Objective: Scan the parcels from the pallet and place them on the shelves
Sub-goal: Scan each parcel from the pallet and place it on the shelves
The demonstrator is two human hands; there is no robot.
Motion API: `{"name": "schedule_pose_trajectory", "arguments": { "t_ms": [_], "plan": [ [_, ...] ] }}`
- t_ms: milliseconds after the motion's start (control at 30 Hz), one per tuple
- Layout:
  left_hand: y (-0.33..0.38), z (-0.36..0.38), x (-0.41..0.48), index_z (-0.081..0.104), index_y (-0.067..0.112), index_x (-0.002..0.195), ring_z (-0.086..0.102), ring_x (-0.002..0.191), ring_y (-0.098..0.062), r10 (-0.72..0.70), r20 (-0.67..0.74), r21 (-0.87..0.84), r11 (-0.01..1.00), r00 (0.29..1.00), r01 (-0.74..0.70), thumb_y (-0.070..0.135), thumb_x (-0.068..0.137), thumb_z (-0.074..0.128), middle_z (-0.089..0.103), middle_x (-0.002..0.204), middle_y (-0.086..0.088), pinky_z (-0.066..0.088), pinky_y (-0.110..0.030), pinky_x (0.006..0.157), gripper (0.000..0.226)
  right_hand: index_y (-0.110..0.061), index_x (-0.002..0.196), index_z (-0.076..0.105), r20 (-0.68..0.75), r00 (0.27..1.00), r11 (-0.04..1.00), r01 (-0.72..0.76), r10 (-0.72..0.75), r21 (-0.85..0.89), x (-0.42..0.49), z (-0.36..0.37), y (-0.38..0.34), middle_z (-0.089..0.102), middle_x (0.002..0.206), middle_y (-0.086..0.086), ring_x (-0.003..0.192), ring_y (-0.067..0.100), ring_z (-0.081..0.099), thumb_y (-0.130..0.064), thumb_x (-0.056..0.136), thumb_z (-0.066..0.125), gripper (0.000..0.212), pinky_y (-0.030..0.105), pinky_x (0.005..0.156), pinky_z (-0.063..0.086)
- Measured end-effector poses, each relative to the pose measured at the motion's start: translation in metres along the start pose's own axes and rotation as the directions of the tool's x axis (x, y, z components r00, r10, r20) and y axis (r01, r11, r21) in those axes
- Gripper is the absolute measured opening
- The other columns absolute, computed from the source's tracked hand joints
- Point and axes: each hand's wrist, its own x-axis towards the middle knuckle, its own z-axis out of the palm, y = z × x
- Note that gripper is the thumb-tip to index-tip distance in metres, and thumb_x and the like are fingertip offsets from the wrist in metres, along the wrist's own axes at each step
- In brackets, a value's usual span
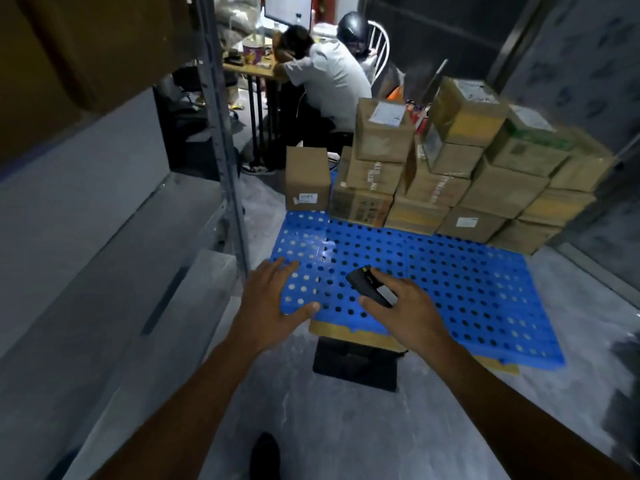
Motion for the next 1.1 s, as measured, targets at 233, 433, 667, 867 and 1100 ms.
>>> {"name": "schedule_pose_trajectory", "arguments": {
  "t_ms": [233, 433, 667, 867, 1100],
  "plan": [
    [-0.050, 0.003, 0.100, 0.042, 0.026, 0.153, 0.022, 0.153, -0.028, -0.103, 0.082, -0.021, 0.994, 0.991, 0.105, 0.060, 0.082, 0.073, 0.027, 0.165, -0.007, 0.023, -0.052, 0.123, 0.084, -0.043, 0.154, 0.033, 0.012, 1.000, 0.999, -0.022, 0.022, 0.032, 0.089, 0.003, -0.015, 0.052, 0.133, 0.002, 0.080, 0.020, 0.066, -0.062, 0.088, 0.064, 0.075, 0.038, 0.074, 0.055],
    [-0.086, 0.029, 0.189, 0.036, 0.029, 0.157, 0.015, 0.155, -0.025, -0.183, 0.094, -0.030, 0.982, 0.979, 0.186, 0.057, 0.080, 0.078, 0.016, 0.168, -0.010, 0.025, -0.046, 0.120, 0.092, -0.041, 0.154, 0.034, 0.025, 0.999, 0.999, -0.025, 0.025, 0.028, 0.161, 0.014, -0.008, 0.052, 0.129, 0.003, 0.073, 0.007, 0.062, -0.058, 0.088, 0.065, 0.074, 0.018, 0.059, 0.048],
    [-0.131, 0.064, 0.303, 0.024, 0.035, 0.159, 0.009, 0.157, -0.026, -0.309, 0.095, -0.055, 0.948, 0.946, 0.315, 0.054, 0.076, 0.084, 0.005, 0.170, -0.013, 0.021, -0.039, 0.120, 0.104, -0.041, 0.153, 0.035, 0.131, 0.991, 0.999, -0.042, 0.041, 0.005, 0.243, 0.021, 0.008, 0.052, 0.129, 0.002, 0.090, 0.020, 0.063, -0.062, 0.087, 0.063, 0.075, 0.037, 0.077, 0.058],
    [-0.155, 0.086, 0.370, 0.028, 0.041, 0.158, 0.011, 0.156, -0.034, -0.368, 0.135, -0.018, 0.927, 0.920, 0.374, 0.043, 0.073, 0.090, 0.003, 0.169, -0.015, 0.024, -0.048, 0.122, 0.105, -0.041, 0.151, 0.038, 0.190, 0.981, 0.998, -0.053, 0.044, 0.044, 0.297, 0.031, 0.032, 0.056, 0.125, 0.002, 0.103, 0.020, 0.060, -0.066, 0.083, 0.064, 0.076, 0.037, 0.086, 0.056],
    [-0.165, 0.101, 0.368, 0.050, 0.030, 0.144, 0.050, 0.128, -0.029, -0.317, -0.010, -0.026, 0.948, 0.948, 0.317, 0.027, 0.083, 0.082, 0.042, 0.147, -0.013, 0.046, -0.039, 0.105, 0.069, -0.044, 0.150, 0.039, 0.215, 0.975, 0.996, -0.065, 0.051, 0.059, 0.318, 0.040, 0.052, 0.056, 0.128, -0.001, 0.108, 0.016, 0.058, -0.069, 0.082, 0.064, 0.077, 0.027, 0.083, 0.050]
  ]
}}
